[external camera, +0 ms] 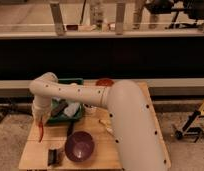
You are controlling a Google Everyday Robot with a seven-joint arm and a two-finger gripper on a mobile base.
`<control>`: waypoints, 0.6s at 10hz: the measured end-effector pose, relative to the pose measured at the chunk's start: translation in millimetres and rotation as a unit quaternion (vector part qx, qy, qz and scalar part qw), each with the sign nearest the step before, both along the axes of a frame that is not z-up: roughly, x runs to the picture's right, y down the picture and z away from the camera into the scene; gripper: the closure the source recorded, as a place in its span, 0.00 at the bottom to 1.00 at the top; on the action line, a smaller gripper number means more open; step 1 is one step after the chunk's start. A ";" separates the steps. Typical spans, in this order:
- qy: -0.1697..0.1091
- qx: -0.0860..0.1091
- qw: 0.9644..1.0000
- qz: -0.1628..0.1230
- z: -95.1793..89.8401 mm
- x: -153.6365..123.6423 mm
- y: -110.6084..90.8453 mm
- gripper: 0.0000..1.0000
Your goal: Place pepper in table surface
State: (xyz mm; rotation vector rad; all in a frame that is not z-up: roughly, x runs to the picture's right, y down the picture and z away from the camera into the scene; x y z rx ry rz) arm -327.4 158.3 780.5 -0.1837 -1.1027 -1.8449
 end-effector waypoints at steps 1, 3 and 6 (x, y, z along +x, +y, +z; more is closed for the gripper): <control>-0.004 -0.004 1.000 -0.013 -0.5 0.4 4.2 1.00; -0.017 -0.011 0.999 -0.036 -1.4 -3.2 16.3 1.00; -0.033 -0.010 0.998 -0.054 -6.0 -3.6 54.9 1.00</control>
